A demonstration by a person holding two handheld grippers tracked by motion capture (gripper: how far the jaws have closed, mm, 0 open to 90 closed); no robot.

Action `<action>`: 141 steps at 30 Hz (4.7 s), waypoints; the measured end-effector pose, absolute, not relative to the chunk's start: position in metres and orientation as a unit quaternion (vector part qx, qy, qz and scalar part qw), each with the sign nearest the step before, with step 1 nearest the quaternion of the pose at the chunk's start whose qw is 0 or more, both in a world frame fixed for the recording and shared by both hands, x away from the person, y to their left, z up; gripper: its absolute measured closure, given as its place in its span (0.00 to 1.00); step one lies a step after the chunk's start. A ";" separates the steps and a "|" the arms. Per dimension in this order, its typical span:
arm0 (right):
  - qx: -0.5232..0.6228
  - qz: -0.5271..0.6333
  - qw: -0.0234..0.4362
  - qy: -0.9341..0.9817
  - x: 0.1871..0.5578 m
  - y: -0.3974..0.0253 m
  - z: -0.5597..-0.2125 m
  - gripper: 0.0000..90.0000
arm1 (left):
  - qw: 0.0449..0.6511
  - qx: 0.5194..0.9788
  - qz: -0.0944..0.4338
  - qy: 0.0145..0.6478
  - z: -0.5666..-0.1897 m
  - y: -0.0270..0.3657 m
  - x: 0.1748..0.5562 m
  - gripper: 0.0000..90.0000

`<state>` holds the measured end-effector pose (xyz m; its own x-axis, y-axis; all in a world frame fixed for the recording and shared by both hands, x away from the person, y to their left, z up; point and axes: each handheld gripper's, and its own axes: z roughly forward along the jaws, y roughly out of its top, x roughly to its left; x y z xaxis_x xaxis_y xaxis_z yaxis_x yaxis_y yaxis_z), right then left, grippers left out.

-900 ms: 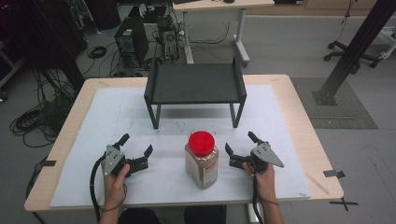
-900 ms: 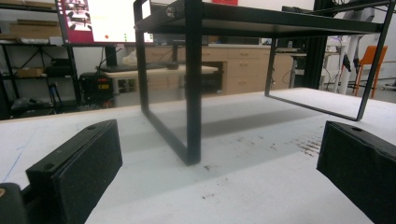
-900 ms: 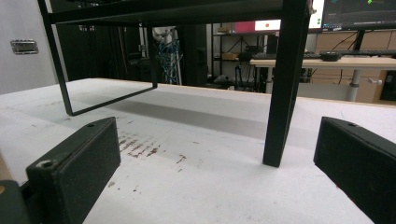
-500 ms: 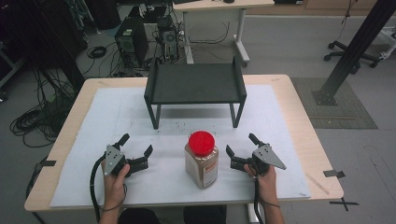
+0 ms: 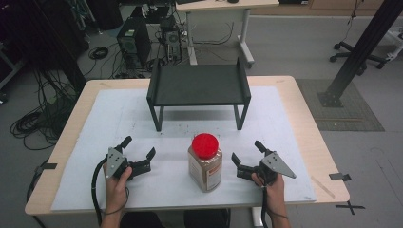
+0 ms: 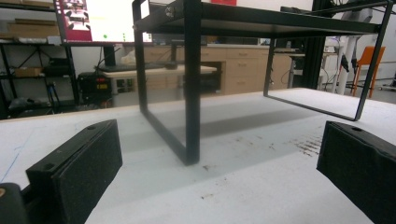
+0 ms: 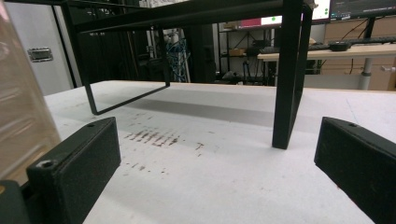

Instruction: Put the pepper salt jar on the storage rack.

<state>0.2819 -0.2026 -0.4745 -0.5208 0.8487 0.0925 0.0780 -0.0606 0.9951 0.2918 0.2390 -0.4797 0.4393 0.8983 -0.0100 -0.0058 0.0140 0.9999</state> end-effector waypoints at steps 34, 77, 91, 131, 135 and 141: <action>0.361 0.613 0.307 0.632 0.239 -0.224 -0.434 0.00 | 0.605 0.595 0.374 0.375 -0.480 0.239 0.292 0.00; 0.320 0.615 0.273 0.667 0.192 -0.196 -0.391 0.00 | 0.605 0.595 0.375 0.373 -0.480 0.239 0.291 0.00; 0.309 0.610 0.266 0.679 0.185 -0.182 -0.385 0.01 | 0.606 0.594 0.375 0.373 -0.480 0.239 0.291 0.00; 0.320 0.598 0.263 0.686 0.185 -0.138 -0.386 0.02 | 0.607 0.595 0.375 0.370 -0.480 0.239 0.291 0.00; 0.320 0.594 0.263 0.689 0.187 -0.134 -0.389 0.02 | 0.607 0.596 0.375 0.370 -0.480 0.239 0.291 0.00; 0.323 0.592 0.263 0.690 0.191 -0.130 -0.392 0.02 | 0.607 0.596 0.374 0.369 -0.480 0.239 0.291 0.00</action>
